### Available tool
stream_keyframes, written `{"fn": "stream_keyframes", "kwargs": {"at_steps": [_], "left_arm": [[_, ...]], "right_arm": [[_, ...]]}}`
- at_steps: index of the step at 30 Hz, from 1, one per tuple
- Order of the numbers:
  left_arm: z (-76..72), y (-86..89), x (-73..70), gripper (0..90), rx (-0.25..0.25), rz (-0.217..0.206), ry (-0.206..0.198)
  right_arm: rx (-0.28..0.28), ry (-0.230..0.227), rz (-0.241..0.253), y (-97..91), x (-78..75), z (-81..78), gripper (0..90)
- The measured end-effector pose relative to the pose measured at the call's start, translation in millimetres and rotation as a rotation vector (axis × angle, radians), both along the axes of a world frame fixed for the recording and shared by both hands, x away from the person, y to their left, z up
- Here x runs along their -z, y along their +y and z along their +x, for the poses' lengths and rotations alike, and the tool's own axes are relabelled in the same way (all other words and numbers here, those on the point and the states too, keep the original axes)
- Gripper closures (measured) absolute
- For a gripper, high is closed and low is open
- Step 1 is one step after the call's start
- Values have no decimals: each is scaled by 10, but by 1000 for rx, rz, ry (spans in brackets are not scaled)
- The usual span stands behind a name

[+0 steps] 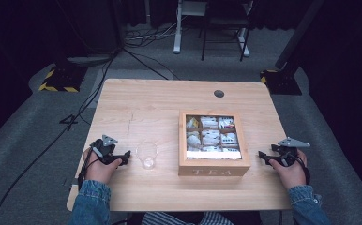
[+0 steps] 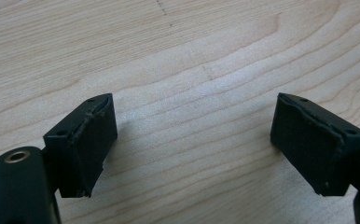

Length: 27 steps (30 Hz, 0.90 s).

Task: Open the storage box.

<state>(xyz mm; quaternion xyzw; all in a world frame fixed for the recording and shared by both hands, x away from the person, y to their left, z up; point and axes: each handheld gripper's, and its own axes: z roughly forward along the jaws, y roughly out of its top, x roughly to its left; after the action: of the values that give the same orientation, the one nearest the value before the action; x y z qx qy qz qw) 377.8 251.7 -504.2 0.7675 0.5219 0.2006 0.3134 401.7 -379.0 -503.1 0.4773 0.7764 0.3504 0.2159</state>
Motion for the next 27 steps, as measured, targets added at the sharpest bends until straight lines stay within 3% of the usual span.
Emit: {"fn": "stream_keyframes", "kwargs": {"at_steps": [4,6,12,22,27], "left_arm": [[-3,-7,-2,167,-2,-1,-2],[-2,-9,-3,173,-7,-2,-2],[-9,-10,-2,175,-13,0,-5],[-12,-11,-3,170,-11,0,-2],[-18,-39,-1,168,-15,-2,-3]], "right_arm": [[-5,-3,1,-7,-1,-4,318],[-21,-12,10,-30,-6,-19,423],[-11,-44,37,-83,-46,-41,437],[-34,-67,93,-45,-367,-220,453],[-67,-66,88,42,-513,-297,454]]}}
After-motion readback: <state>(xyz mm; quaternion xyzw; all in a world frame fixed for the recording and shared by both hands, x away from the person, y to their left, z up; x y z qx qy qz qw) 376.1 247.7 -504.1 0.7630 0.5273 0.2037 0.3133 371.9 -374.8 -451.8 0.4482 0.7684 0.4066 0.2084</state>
